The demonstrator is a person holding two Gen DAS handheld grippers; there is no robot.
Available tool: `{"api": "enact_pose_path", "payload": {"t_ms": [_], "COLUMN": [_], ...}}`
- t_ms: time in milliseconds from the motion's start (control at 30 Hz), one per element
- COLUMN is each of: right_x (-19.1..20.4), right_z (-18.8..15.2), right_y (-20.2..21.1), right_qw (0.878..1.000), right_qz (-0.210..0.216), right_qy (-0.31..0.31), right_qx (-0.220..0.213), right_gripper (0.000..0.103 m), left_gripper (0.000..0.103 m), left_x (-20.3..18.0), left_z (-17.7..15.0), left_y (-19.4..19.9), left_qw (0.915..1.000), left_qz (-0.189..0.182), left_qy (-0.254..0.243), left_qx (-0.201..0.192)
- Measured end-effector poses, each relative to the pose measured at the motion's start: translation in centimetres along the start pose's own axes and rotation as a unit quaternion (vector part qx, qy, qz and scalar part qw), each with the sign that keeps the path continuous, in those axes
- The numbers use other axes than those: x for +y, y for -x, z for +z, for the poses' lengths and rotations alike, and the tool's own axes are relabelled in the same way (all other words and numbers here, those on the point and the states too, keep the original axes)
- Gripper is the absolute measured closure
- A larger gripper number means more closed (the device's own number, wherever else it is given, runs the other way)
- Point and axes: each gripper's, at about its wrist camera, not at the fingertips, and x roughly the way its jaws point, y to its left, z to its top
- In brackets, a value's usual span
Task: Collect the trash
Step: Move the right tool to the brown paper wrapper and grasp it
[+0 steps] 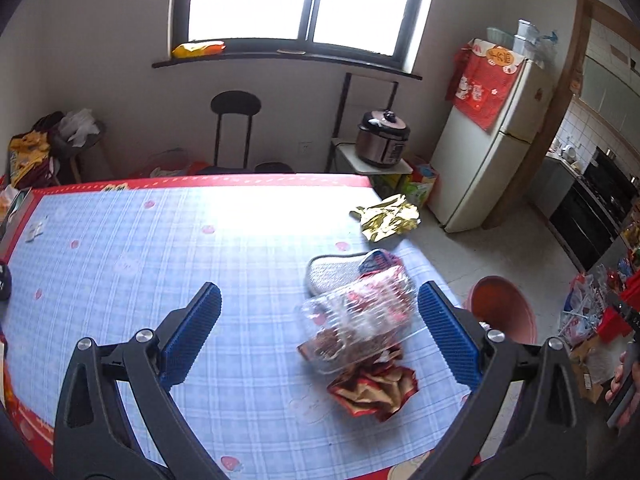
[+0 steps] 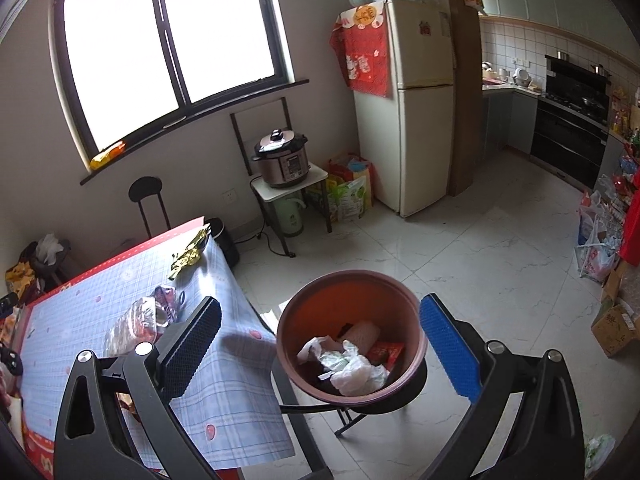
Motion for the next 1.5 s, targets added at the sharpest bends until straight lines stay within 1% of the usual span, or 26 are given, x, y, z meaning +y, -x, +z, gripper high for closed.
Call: {"api": "enact_pose_path", "payload": {"t_ms": [167, 333, 467, 533, 600, 767, 867, 1000, 1100, 1167, 1233, 1333, 1367, 1400, 1433, 1467, 1500], "right_x": [5.0, 10.2, 14.2, 16.3, 18.7, 24.0, 26.3, 28.2, 28.7, 28.6, 28.2, 27.2, 27.1, 27.0, 26.9, 27.0, 27.1], "right_z": [-2.3, -5.1, -7.6, -8.8, -10.2, -13.2, -14.0, -14.6, -15.3, -16.0, -16.7, -17.1, -17.2, -17.1, -17.2, -17.2, -17.1], "right_y": [-3.1, -5.5, -7.5, -8.7, -9.7, -12.2, -13.6, -15.7, -17.3, -18.1, -18.6, -18.7, -18.6, -18.3, -18.2, -18.0, -17.7], "right_qw": [0.999, 0.995, 0.989, 0.985, 0.98, 0.968, 0.963, 0.96, 0.957, 0.954, 0.951, 0.95, 0.95, 0.949, 0.947, 0.947, 0.949], "right_qz": [0.021, 0.038, 0.053, 0.063, 0.069, 0.09, 0.101, 0.103, 0.089, 0.074, 0.068, 0.082, 0.088, 0.107, 0.121, 0.121, 0.117], "right_qy": [0.021, 0.043, 0.062, 0.069, 0.09, 0.127, 0.129, 0.113, 0.099, 0.091, 0.078, 0.047, 0.043, 0.038, 0.038, 0.044, 0.052], "right_qx": [0.04, 0.086, 0.12, 0.144, 0.162, 0.198, 0.213, 0.236, 0.258, 0.275, 0.292, 0.297, 0.295, 0.294, 0.295, 0.293, 0.288], "right_gripper": [0.006, 0.006, 0.006, 0.006, 0.006, 0.006, 0.006, 0.006, 0.006, 0.006, 0.006, 0.006, 0.011, 0.017, 0.033, 0.039, 0.041], "left_gripper": [0.006, 0.006, 0.006, 0.006, 0.006, 0.006, 0.006, 0.006, 0.006, 0.006, 0.006, 0.006, 0.006, 0.006, 0.006, 0.006, 0.006], "left_x": [3.5, 5.8, 7.4, 7.9, 8.7, 10.3, 11.7, 13.4, 14.2, 14.4, 14.4, 13.9, 13.5, 13.2, 12.7, 12.3, 11.8], "left_z": [-3.2, -4.9, -5.0, -4.9, -4.8, -4.8, -4.8, -4.6, -4.4, -4.3, -4.4, -4.4, -4.5, -4.5, -4.5, -4.6, -4.6], "left_y": [-1.5, -3.2, -4.4, -5.0, -5.6, -6.4, -6.7, -6.9, -7.3, -7.6, -8.0, -8.8, -9.1, -9.4, -9.7, -10.1, -10.6], "left_qw": [0.9992, 0.9982, 0.9978, 0.9977, 0.9973, 0.9965, 0.9961, 0.9962, 0.9961, 0.996, 0.9957, 0.9947, 0.9942, 0.9936, 0.9927, 0.9916, 0.9901], "left_qz": [0.011, 0.0, -0.01, -0.013, -0.019, -0.029, -0.028, -0.021, -0.021, -0.022, -0.026, -0.038, -0.043, -0.049, -0.056, -0.065, -0.074], "left_qy": [0.014, 0.025, 0.022, 0.021, 0.023, 0.022, 0.025, 0.026, 0.028, 0.027, 0.026, 0.024, 0.023, 0.021, 0.021, 0.02, 0.02], "left_qx": [0.035, 0.054, 0.062, 0.064, 0.067, 0.075, 0.08, 0.08, 0.081, 0.082, 0.085, 0.093, 0.096, 0.1, 0.105, 0.111, 0.117]}}
